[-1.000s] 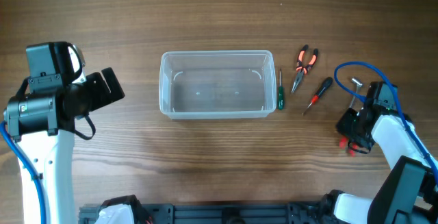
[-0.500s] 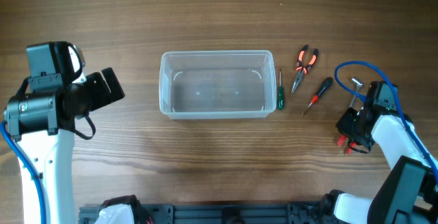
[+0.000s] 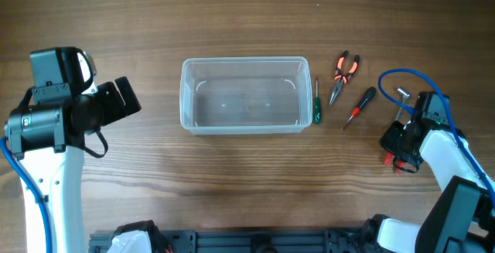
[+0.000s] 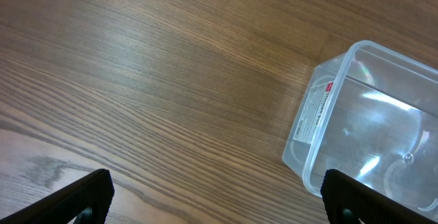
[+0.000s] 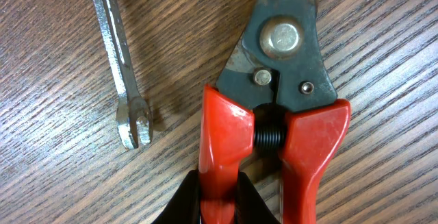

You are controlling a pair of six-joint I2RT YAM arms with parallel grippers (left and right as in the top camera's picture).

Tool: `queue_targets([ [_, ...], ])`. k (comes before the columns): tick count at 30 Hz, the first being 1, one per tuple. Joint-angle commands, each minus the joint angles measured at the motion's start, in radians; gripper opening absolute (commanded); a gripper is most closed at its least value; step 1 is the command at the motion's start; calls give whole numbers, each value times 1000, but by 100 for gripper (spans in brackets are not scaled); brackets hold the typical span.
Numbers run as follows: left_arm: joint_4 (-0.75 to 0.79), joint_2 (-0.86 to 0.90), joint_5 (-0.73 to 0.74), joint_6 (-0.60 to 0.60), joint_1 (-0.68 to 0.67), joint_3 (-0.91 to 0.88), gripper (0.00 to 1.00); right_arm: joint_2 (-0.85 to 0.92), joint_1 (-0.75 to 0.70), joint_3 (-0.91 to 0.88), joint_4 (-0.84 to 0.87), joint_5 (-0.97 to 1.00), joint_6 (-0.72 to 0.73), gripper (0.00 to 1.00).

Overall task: Pack container
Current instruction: 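Carry the red cutters with the right gripper into the container and release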

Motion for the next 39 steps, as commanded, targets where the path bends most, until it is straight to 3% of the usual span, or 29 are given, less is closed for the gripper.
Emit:
queue_targets([
  [1,0,2,1,-17,5,14,100,11,0,-16,0,-7,26,4],
  [6,0,2,1,-17,5,14,100,-43,0,73,-102,-8,49,4],
  [12,0,2,1,-17,5,14,100,-175,16,340,-299,-21,9,4],
  [17,3,2,2,-17,5,14,100,-210,133,575,-410,-235,-288,4],
  [20,3,2,2,-17,5,14,100,-200,320,707,-516,-327,-515,4],
  [25,3,2,2,-17,5,14,100,-166,578,822,-548,-308,-645,4],
  [31,-3,2,2,-17,5,14,100,-50,819,856,-550,-209,-839,4],
  [39,-8,2,2,-17,5,14,100,216,899,856,-473,-251,-1131,4],
])
